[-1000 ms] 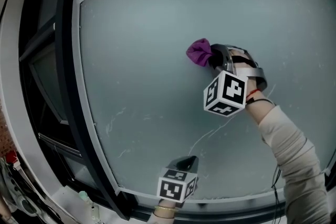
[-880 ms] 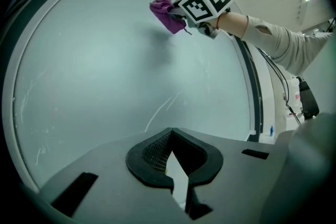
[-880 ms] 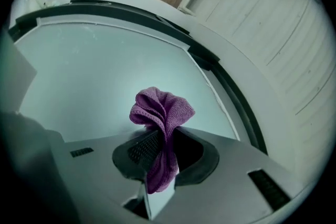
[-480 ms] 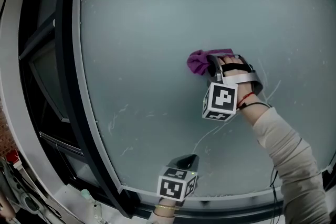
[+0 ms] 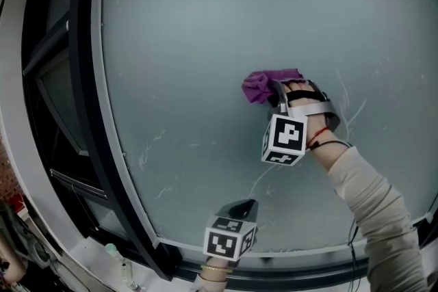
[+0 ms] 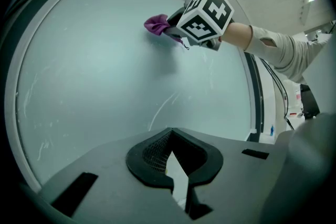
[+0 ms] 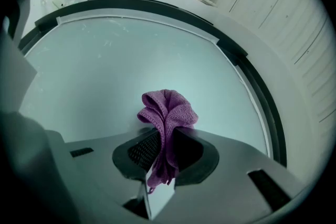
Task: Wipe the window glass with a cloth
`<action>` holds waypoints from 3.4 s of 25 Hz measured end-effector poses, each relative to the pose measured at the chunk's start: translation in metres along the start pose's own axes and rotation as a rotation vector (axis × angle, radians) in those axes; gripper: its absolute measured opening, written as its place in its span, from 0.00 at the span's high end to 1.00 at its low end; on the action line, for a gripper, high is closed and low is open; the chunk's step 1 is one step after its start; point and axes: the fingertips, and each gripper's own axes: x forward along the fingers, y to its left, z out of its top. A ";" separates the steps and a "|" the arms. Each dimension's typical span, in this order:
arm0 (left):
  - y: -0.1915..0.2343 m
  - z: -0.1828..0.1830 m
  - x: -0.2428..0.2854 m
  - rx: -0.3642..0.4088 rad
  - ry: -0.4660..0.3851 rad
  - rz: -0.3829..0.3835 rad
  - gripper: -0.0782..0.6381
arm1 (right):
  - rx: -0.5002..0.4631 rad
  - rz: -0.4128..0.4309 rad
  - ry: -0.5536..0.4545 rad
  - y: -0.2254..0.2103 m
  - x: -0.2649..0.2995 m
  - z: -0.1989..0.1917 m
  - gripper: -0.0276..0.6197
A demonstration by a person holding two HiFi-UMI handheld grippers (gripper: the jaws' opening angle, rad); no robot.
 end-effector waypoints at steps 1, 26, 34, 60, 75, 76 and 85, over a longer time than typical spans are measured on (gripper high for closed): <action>0.000 -0.001 0.000 -0.002 0.001 0.001 0.88 | -0.003 0.009 -0.001 0.006 -0.001 0.000 0.86; 0.002 -0.026 -0.014 -0.030 0.020 0.047 0.88 | 0.097 0.168 -0.007 0.123 -0.045 0.000 0.86; -0.003 -0.037 -0.019 -0.045 0.021 0.066 0.88 | 0.119 0.239 -0.001 0.170 -0.066 -0.006 0.86; -0.022 -0.101 -0.023 -0.127 0.071 0.101 0.88 | 0.167 0.532 0.016 0.332 -0.132 -0.006 0.86; -0.030 -0.123 -0.023 -0.156 0.106 0.102 0.88 | 0.152 0.655 0.045 0.397 -0.155 -0.008 0.86; -0.030 -0.123 -0.023 -0.155 0.106 0.101 0.88 | 0.151 0.656 0.046 0.397 -0.155 -0.008 0.86; -0.029 -0.122 -0.026 -0.155 0.100 0.091 0.88 | 0.200 0.635 0.032 0.383 -0.158 -0.003 0.86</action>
